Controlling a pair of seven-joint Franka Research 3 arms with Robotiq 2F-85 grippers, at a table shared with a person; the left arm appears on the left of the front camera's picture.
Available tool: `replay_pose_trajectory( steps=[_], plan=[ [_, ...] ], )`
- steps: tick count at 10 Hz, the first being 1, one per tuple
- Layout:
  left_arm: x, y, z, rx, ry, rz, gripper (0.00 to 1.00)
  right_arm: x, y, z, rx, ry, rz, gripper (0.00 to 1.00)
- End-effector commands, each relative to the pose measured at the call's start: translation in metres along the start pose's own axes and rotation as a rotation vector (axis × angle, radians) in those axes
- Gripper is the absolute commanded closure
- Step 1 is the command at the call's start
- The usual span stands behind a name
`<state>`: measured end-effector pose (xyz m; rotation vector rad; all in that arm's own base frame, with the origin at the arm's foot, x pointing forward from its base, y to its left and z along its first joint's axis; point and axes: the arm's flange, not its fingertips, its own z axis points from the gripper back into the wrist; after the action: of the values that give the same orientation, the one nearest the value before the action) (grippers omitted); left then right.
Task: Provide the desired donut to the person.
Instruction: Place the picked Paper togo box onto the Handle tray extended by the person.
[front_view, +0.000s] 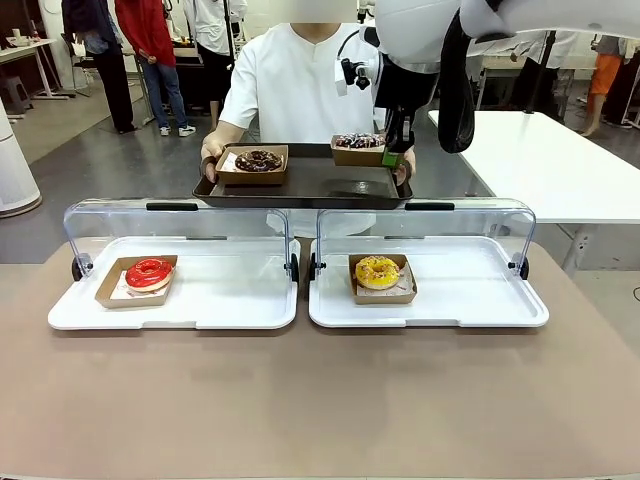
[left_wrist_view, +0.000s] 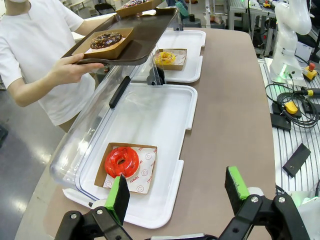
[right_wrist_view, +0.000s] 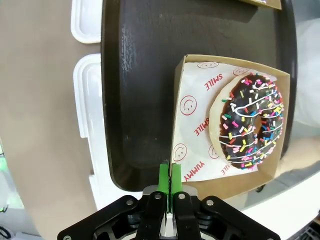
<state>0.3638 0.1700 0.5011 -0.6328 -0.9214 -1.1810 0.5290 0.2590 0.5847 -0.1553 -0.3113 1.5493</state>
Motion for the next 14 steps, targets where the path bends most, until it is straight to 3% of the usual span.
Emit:
replay_pose_trajectory(
  steps=[1, 7, 11, 12, 13, 14],
  plan=[
    [0.0, 0.0, 0.001, 0.007, -0.017, -0.009, 0.0, 0.004, -0.001, -0.012, 0.002, -0.02, -0.046, 0.98],
    [0.0, 0.0, 0.001, 0.007, -0.017, -0.009, 0.0, 0.0, -0.011, -0.034, 0.044, -0.042, -0.099, 0.98],
    [0.0, 0.0, 0.001, 0.007, -0.017, -0.009, 0.0, -0.004, -0.013, -0.039, 0.056, -0.061, -0.064, 0.98],
    [0.0, 0.0, 0.001, 0.007, -0.017, -0.009, 0.0, -0.004, -0.013, -0.039, 0.06, -0.065, -0.047, 0.63],
    [0.0, 0.0, 0.001, 0.007, -0.017, -0.009, 0.0, -0.003, -0.013, -0.038, 0.06, -0.066, -0.04, 0.39],
    [0.0, 0.0, 0.001, 0.007, -0.017, -0.009, 0.0, -0.003, -0.012, -0.038, 0.061, -0.068, -0.034, 0.04]
  ],
)
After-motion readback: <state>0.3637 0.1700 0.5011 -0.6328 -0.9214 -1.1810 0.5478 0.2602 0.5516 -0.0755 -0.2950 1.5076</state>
